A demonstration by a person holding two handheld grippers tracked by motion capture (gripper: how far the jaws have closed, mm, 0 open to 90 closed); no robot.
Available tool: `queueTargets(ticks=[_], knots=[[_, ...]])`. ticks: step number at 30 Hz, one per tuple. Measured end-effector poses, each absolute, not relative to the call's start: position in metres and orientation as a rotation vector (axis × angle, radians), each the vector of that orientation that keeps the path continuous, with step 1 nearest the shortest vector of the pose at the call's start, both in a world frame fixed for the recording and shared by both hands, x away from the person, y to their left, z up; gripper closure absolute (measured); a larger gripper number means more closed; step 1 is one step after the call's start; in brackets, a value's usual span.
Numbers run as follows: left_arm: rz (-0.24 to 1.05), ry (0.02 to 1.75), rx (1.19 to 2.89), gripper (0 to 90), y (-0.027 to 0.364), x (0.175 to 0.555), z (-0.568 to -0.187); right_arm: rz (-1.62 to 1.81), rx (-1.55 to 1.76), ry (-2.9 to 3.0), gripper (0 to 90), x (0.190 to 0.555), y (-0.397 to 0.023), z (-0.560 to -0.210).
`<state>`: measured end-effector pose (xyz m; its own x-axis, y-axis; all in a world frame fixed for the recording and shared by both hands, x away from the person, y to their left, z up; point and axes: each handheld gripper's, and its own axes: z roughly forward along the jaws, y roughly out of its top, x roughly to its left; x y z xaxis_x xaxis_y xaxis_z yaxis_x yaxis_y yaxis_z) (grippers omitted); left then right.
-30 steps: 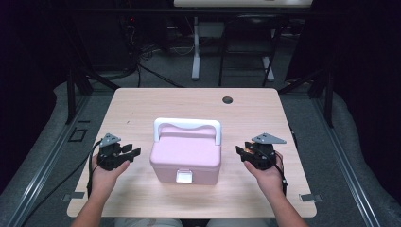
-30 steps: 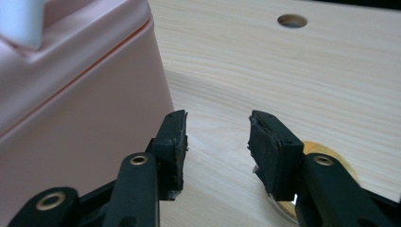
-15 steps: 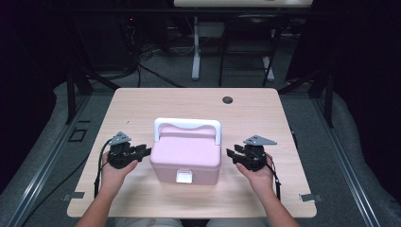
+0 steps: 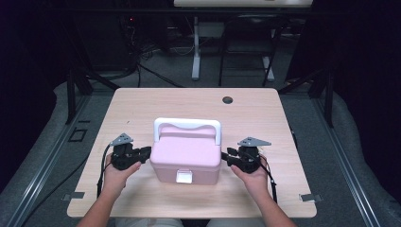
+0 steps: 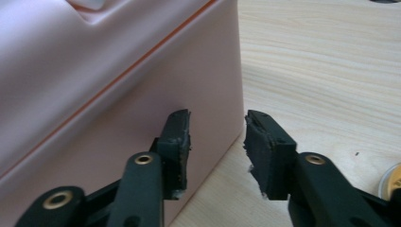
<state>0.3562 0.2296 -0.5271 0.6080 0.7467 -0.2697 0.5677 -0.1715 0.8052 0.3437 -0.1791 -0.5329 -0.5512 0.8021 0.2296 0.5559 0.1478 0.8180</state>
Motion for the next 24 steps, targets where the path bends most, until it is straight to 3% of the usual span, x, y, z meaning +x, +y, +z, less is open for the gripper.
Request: queueTargets(ticks=[1,5,15,24], knots=[[0.243,1.058,1.856,70.1,0.227,0.355,-0.526,1.369,1.318,2.178,68.2,0.343,-0.179,-0.533],[0.271,1.061,1.874,76.3,0.223,0.351,-0.524,1.325,1.277,2.199,76.3,0.339,-0.173,-0.531],[0.265,1.067,1.893,87.8,0.217,0.345,-0.520,1.317,1.264,2.231,81.7,0.335,-0.172,-0.529],[0.250,1.064,1.919,89.5,0.211,0.339,-0.518,1.296,1.284,2.251,89.0,0.330,-0.173,-0.526]])
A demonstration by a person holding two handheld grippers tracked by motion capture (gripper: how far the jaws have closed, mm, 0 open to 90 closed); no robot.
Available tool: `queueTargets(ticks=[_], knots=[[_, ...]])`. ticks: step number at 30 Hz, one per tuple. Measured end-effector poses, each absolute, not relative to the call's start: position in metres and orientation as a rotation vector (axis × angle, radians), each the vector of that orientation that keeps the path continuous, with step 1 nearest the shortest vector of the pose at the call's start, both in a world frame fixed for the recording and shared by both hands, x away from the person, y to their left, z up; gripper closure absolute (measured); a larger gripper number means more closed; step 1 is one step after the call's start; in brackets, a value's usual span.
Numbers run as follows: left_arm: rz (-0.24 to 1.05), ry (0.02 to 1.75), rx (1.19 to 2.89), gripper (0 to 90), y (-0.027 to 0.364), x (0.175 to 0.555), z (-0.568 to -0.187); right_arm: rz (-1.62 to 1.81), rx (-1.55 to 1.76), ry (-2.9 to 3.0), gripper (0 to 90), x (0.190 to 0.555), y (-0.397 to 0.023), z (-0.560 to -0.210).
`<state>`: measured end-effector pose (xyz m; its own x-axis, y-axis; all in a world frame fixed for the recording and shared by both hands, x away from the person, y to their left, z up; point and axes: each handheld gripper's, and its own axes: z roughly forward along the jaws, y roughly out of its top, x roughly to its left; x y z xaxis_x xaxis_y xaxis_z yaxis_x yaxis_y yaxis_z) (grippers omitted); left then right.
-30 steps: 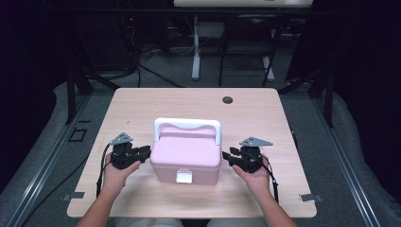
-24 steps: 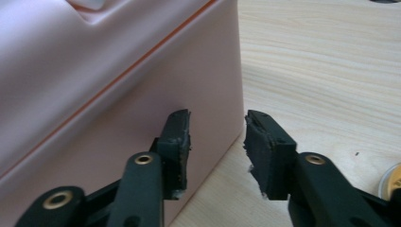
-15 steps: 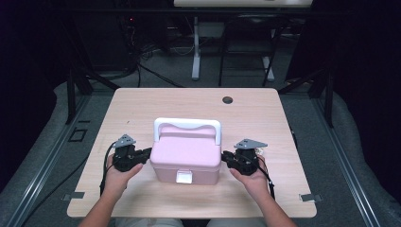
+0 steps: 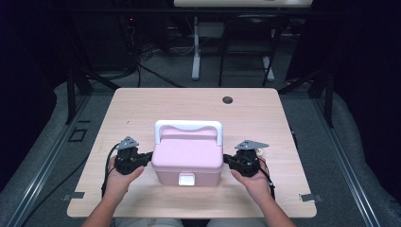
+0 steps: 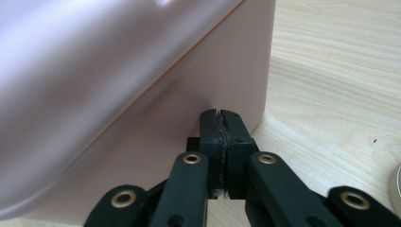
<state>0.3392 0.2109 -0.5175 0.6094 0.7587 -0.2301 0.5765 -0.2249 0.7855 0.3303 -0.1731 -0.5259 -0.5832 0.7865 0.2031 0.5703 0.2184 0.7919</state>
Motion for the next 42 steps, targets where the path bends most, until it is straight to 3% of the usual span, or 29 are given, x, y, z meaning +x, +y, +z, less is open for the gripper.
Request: queueTargets(ticks=[17,35,41,42], knots=[[0.141,0.986,2.003,87.7,0.207,0.334,-0.512,1.281,1.375,2.309,89.9,0.323,-0.187,-0.518],[0.129,0.978,2.025,88.3,0.211,0.336,-0.511,1.261,1.324,2.370,90.0,0.321,-0.185,-0.515],[0.123,0.995,2.019,78.9,0.215,0.340,-0.512,1.260,1.340,2.349,81.9,0.323,-0.188,-0.518],[0.129,1.004,2.014,74.1,0.216,0.341,-0.511,1.269,1.349,2.340,78.5,0.324,-0.189,-0.518]])
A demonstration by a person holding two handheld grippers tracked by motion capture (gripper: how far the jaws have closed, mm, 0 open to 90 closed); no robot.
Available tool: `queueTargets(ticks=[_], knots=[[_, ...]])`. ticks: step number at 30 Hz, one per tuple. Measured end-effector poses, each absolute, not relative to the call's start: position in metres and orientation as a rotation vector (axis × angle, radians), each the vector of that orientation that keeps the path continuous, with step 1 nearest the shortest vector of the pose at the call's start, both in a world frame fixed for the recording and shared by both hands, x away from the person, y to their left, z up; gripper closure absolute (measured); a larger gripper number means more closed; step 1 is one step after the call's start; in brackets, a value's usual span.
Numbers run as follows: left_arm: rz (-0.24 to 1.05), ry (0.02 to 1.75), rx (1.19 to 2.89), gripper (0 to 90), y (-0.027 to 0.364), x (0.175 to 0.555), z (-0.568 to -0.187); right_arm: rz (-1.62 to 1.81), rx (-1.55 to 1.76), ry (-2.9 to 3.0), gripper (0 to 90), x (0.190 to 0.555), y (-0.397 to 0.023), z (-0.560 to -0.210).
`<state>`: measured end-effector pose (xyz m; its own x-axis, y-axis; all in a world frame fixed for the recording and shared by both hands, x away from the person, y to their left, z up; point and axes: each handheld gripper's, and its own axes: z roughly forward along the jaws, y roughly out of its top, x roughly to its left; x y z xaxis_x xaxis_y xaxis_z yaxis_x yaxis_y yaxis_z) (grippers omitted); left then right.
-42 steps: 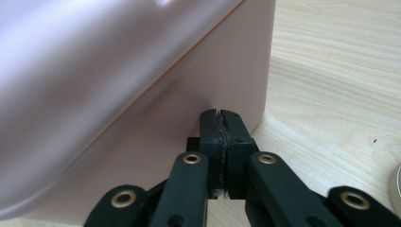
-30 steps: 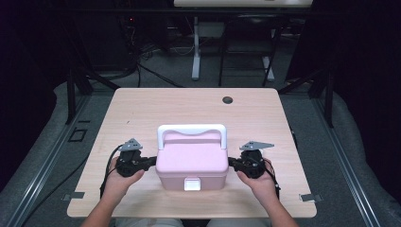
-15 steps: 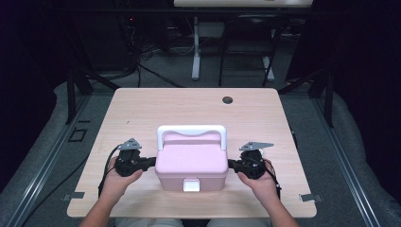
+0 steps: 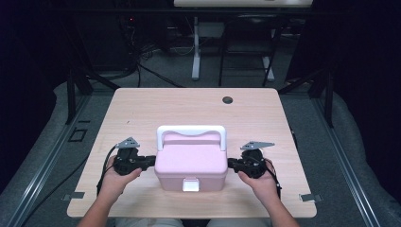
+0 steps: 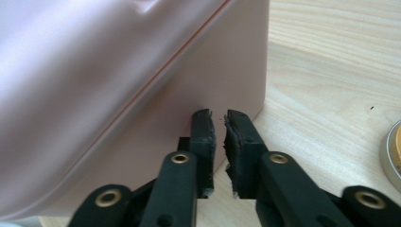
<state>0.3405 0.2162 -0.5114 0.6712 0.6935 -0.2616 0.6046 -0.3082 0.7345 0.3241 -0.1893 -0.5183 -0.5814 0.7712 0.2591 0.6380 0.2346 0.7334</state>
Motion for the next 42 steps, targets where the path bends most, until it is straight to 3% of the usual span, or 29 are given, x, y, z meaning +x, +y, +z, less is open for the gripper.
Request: queueTargets(ticks=[4,8,12,30,42], knots=[[0.125,1.010,1.990,64.3,0.220,0.341,-0.508,1.278,1.351,2.319,72.8,0.325,-0.191,-0.517],[0.142,1.015,1.982,59.9,0.225,0.342,-0.499,1.311,1.362,2.300,62.0,0.328,-0.197,-0.510],[0.137,1.018,1.988,56.5,0.228,0.344,-0.485,1.283,1.335,2.315,58.3,0.330,-0.198,-0.502],[0.150,0.931,2.026,54.5,0.225,0.349,-0.420,1.221,1.180,2.410,57.6,0.331,-0.196,-0.426],[0.136,0.874,2.043,54.9,0.208,0.348,-0.408,1.299,1.104,2.464,56.9,0.335,-0.181,-0.407]])
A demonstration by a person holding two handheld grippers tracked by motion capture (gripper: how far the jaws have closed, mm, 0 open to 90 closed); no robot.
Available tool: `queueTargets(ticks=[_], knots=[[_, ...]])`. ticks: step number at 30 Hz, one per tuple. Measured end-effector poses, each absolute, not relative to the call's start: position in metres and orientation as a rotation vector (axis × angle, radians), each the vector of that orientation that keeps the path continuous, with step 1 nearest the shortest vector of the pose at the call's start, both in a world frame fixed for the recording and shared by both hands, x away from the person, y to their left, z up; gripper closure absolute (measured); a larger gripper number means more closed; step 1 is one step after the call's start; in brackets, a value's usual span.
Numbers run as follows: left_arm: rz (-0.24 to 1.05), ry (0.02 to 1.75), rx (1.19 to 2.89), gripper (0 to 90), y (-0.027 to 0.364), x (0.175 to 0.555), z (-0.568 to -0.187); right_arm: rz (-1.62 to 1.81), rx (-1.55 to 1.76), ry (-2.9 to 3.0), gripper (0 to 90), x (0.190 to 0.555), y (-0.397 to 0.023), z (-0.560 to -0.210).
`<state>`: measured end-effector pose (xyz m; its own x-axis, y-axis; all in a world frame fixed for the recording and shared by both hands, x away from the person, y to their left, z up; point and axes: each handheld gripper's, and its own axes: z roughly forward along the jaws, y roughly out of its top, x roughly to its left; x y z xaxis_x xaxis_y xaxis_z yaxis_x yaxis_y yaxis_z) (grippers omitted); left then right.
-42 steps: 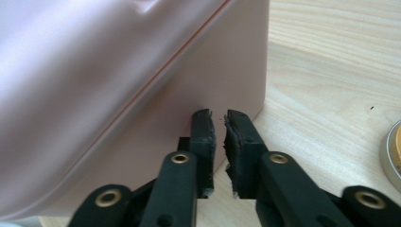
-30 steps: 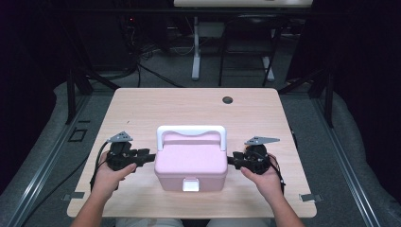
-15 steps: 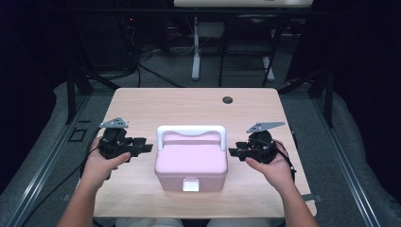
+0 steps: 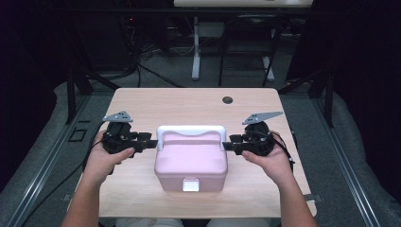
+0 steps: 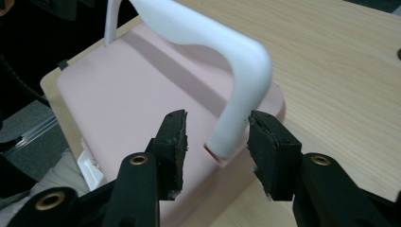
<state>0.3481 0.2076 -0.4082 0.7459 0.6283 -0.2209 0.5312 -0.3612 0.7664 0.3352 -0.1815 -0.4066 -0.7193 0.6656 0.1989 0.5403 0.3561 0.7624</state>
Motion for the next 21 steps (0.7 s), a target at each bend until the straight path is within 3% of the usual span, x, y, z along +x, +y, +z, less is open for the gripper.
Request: queueTargets(ticks=[21], knots=[[0.123,0.881,2.052,61.3,0.199,0.358,-0.435,1.331,1.129,2.443,60.4,0.344,-0.179,-0.435]])
